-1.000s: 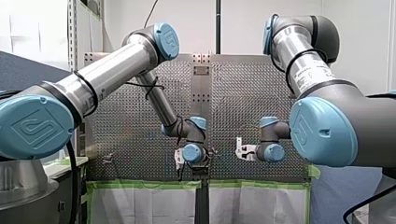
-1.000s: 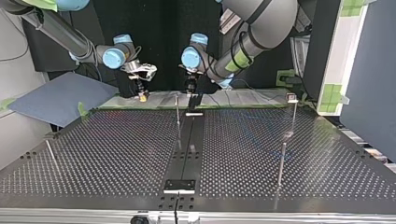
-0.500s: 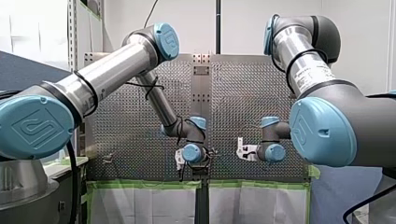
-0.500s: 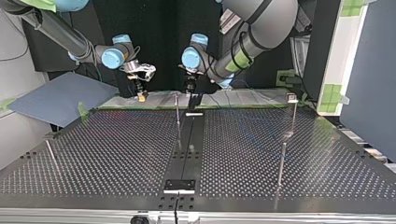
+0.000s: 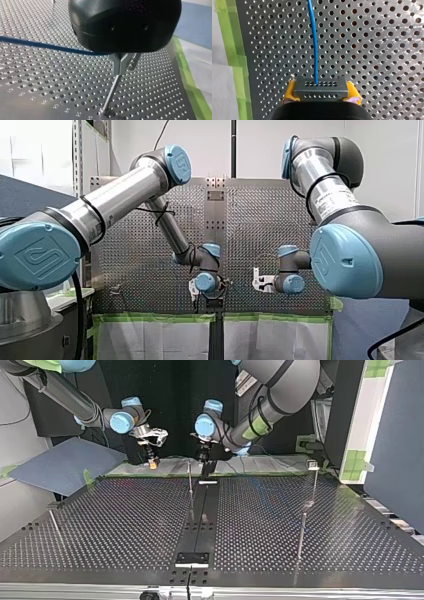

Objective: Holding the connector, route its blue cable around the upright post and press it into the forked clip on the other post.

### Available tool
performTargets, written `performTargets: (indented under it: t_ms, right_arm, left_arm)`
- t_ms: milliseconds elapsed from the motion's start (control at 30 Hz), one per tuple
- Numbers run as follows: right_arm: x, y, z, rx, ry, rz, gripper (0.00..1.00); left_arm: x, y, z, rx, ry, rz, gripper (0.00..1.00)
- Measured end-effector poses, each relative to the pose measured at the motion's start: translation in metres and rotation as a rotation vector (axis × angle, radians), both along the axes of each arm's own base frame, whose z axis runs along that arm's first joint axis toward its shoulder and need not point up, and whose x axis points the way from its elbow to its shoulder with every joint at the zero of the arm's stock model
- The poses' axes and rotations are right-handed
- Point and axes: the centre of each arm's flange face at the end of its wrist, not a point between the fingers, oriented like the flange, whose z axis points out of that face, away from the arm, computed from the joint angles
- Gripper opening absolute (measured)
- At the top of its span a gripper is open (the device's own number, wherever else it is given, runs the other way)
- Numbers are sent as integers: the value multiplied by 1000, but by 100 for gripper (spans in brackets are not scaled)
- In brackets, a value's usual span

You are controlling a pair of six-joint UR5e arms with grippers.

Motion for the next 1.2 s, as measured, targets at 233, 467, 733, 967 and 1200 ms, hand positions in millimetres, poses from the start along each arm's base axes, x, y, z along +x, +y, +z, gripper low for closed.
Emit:
performTargets:
  t_ms: [233,467,733,967,1200]
  right_arm:
    - [1,1,-1,2,2,0,0]
    - [1,2,-2,5,4,2,0]
    - [2,2,-2,7,3,2,0]
    - [0,-1,-1,4,2,-11,0]
    - [-3,-2,-1,5,3,-19,0]
  left_arm:
    - [7,0,4,-5,4,9,0]
    - [7,1,4,-6,10,16,0]
    - [4,3,1,-4,19,19,0]
    - [0,3,-8,0,34,17,0]
    - [0,0,-27,14,48,15,2]
